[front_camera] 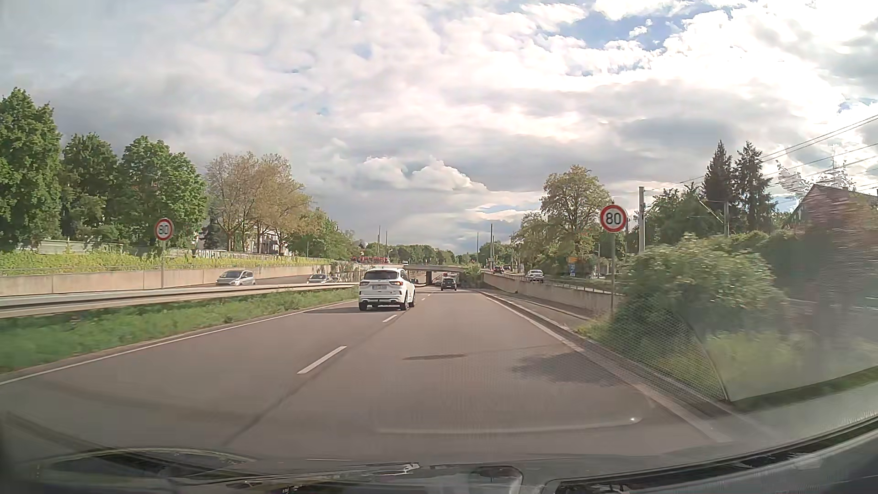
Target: Follow the waypoints while adhering to traffic rules and regulations
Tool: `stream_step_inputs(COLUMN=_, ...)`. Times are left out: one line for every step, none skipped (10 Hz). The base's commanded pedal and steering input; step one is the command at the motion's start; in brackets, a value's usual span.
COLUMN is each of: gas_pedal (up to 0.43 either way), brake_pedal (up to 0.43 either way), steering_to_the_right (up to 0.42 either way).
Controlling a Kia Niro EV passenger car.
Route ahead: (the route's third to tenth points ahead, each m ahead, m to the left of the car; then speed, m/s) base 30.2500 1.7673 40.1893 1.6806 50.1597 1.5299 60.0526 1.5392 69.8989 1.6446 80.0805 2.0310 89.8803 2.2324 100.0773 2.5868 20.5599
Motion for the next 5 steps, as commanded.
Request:
stream_step_inputs(gas_pedal=0.087, brake_pedal=0.000, steering_to_the_right=0.000)
stream_step_inputs(gas_pedal=0.087, brake_pedal=0.000, steering_to_the_right=0.000)
stream_step_inputs(gas_pedal=0.087, brake_pedal=0.000, steering_to_the_right=0.000)
stream_step_inputs(gas_pedal=0.087, brake_pedal=0.000, steering_to_the_right=0.001)
stream_step_inputs(gas_pedal=0.087, brake_pedal=0.000, steering_to_the_right=0.001)
